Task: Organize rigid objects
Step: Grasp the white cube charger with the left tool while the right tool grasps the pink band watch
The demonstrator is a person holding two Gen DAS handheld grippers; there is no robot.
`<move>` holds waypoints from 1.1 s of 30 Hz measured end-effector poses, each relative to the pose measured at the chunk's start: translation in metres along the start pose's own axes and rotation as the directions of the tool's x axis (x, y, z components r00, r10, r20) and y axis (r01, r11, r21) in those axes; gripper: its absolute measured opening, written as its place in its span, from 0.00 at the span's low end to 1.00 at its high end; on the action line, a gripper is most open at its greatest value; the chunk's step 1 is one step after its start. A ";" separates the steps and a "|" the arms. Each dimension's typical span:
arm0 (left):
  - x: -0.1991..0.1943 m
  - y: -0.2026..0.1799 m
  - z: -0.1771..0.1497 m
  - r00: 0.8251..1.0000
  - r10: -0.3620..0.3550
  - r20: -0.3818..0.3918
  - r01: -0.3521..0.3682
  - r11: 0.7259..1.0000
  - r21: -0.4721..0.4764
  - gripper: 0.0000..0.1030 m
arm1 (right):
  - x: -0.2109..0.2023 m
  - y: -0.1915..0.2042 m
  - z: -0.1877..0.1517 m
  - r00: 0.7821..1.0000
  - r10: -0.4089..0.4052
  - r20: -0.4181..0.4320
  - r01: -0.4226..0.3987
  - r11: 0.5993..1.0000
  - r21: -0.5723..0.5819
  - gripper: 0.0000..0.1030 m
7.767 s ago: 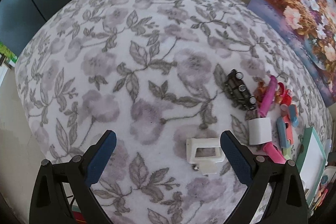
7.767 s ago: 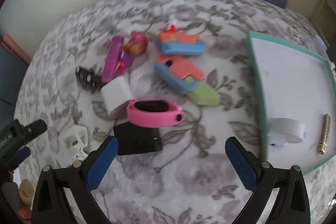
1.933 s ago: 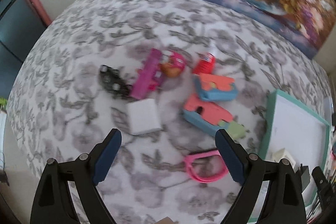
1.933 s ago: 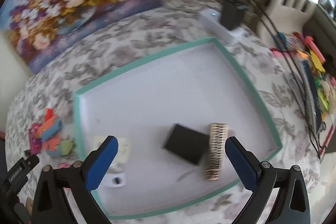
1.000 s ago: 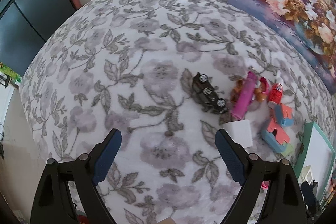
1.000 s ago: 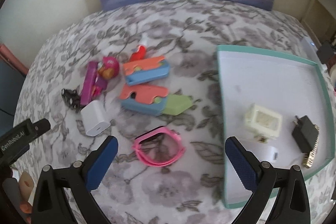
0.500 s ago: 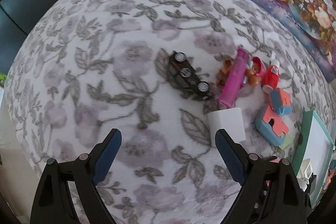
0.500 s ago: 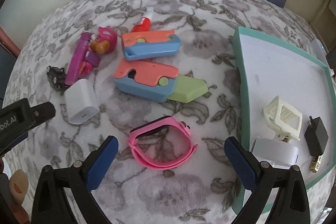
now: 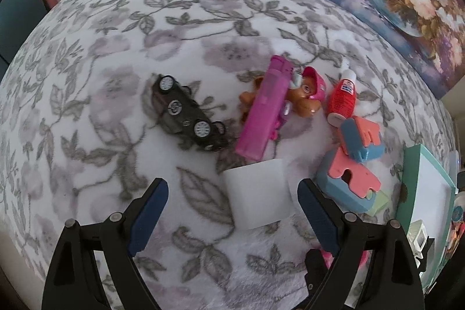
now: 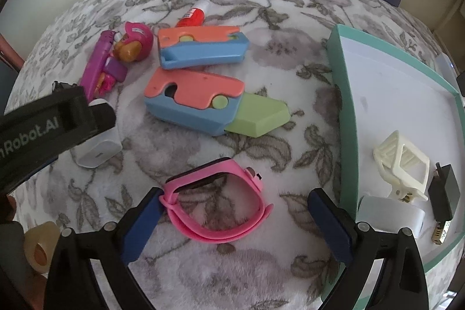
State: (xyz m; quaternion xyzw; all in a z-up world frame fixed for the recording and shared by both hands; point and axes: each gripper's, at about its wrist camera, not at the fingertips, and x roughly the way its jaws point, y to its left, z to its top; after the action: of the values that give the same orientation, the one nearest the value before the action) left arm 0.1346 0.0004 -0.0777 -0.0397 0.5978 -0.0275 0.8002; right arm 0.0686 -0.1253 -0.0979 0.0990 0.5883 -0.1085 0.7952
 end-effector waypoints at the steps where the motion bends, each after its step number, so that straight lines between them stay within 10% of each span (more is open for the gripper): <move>1: -0.001 -0.002 0.001 1.000 -0.001 0.007 0.001 1.000 0.006 0.88 | 0.001 -0.001 0.000 1.000 -0.001 0.001 0.001 1.000 -0.002 0.96; 13: 0.003 -0.021 -0.001 1.000 -0.009 0.010 0.008 0.997 0.073 0.47 | -0.007 -0.005 -0.001 1.000 0.010 0.014 -0.010 1.000 0.008 0.82; 33: -0.036 -0.018 0.000 0.998 0.009 0.062 -0.014 0.997 0.075 0.43 | -0.052 -0.046 0.012 0.995 0.069 0.075 -0.075 0.993 0.089 0.70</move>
State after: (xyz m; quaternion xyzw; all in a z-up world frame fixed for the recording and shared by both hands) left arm 0.1242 -0.0138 -0.0420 -0.0070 0.5716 -0.0440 0.8193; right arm 0.0511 -0.1698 -0.0458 0.1527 0.5498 -0.1101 0.8138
